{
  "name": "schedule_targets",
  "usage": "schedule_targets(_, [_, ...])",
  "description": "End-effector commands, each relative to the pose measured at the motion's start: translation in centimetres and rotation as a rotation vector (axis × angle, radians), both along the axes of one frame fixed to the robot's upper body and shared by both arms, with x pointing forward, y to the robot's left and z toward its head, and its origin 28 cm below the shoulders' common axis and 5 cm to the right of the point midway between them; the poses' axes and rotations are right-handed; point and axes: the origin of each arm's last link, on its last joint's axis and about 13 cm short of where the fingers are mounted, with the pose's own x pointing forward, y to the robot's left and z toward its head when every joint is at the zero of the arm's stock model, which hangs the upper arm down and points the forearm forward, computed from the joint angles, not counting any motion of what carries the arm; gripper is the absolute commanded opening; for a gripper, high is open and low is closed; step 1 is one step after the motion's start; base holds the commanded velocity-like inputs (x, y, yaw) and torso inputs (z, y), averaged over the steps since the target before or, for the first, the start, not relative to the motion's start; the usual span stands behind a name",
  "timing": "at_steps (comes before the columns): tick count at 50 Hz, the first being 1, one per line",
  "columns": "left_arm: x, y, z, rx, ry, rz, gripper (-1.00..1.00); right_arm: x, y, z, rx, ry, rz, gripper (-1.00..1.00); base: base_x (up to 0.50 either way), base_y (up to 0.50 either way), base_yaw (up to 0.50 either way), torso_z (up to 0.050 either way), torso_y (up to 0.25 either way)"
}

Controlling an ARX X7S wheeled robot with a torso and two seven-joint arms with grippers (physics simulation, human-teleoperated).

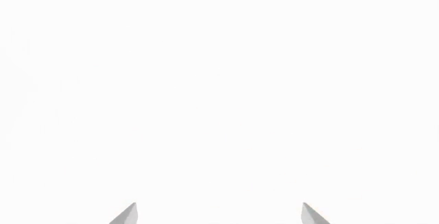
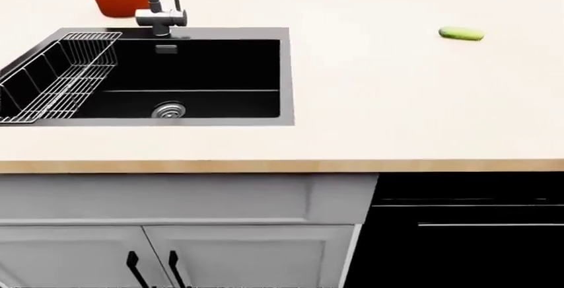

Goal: Place the two vegetables and bowl onto the tray for setting up a vegetable dip station.

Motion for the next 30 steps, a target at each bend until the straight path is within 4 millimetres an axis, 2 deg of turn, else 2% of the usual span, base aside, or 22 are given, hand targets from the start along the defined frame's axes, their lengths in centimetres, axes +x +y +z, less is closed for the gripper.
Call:
schedule_targets(1, [-0.02, 0.04, 0.03, -0.002, -0.001, 0.000, 1.00, -0.01, 0.01, 0.01, -0.001, 0.000, -0.001, 1.00, -0.06, -0.50, 0.00, 0.000, 0.000])
schedule_targets(12, [-0.08, 0.03, 0.01, -0.002, -0.002, -0.001, 1.00, -0.20, 0.11, 0.09, -0.020, -0.040, 0.027, 1.00, -0.02, -0.50, 0.00, 0.000, 0.000])
schedule_targets(30, [-0.07, 0.02, -0.03, -0.002, -0.003, -0.002, 1.00, -0.15, 0.10, 0.03, -0.035, -0.054, 0.030, 1.00, 0.40, -0.29, 0.00, 0.000, 0.000])
